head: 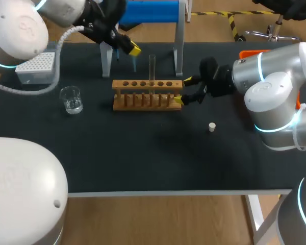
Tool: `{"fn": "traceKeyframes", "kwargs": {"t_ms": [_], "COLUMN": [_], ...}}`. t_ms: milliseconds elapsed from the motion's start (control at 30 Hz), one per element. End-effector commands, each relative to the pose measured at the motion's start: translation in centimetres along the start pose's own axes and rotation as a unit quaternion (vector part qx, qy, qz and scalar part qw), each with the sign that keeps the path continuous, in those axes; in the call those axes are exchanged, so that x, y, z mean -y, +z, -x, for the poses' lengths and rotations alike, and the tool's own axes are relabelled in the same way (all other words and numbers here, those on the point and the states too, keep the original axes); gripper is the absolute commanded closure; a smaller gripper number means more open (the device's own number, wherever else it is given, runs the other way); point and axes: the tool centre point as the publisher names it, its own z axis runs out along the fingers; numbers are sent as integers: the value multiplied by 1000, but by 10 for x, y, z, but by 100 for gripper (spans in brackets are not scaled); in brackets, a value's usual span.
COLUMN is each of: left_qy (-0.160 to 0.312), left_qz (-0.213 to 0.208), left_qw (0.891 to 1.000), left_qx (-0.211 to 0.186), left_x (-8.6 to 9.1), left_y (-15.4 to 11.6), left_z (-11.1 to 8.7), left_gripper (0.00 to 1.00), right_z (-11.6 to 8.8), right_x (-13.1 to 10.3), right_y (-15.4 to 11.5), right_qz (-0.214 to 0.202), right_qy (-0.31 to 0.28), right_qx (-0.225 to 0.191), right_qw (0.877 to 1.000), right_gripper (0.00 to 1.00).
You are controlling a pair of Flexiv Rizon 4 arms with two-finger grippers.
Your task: Invert the test tube, pick up the pipette, mount the tip to pipette, aspirate from beaker and dispense into the tube, eject the tip, return the pipette, and cap with the stopper.
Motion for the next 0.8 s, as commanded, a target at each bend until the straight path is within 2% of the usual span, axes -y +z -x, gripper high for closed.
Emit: {"fn": "traceKeyframes", "kwargs": {"t_ms": [33, 800], "left_qy": [-4, -7], "left_qz": [5, 2], "left_qw": [1000, 1000], "left_qx": [12, 9], "left_x": [6, 8], "left_y": [7, 11], "left_z": [-10, -13], "left_gripper": [100, 100], "right_z": [1, 1], "right_x": [0, 0], "right_y": [-1, -1], "right_qz": [-1, -1], "right_qy": [0, 0], "right_qx": [-2, -2], "right_qw": [1000, 1000], "right_gripper": [0, 0]}}
